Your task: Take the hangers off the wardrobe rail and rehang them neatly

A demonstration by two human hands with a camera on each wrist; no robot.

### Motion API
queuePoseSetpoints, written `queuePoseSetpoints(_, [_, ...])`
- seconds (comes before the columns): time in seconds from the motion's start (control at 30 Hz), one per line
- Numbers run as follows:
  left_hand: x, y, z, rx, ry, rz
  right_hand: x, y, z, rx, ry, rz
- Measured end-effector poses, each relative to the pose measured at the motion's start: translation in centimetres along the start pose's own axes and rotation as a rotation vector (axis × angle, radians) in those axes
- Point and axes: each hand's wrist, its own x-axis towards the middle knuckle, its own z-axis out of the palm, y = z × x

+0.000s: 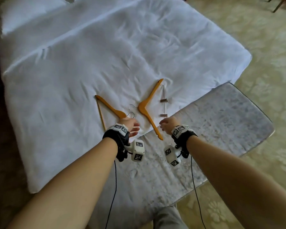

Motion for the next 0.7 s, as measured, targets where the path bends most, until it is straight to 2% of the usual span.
queuePoseSetpoints(0.23, [8.3,-2.0,5.4,0.16,-0.007,-0.057,7.3,5.4,2.8,0.04,-0.108,0.128])
queuePoseSetpoints(0.43, [15.8,-7.0,6.3,0.361,0.06,-0.083,13.3,9.1,6.0,0.039,-0.183,0.19])
queuePoseSetpoints(0.57, [17.9,-8.5,7.2,0.315,0.07,-0.132,15.9,10.5,8.8,0.013,-0.236,0.189])
queuePoseSetpoints(0.7, [19.8,-9.9,8.2,0.186,0.029,-0.241,17.2,11.5,11.0,-0.021,-0.245,0.151])
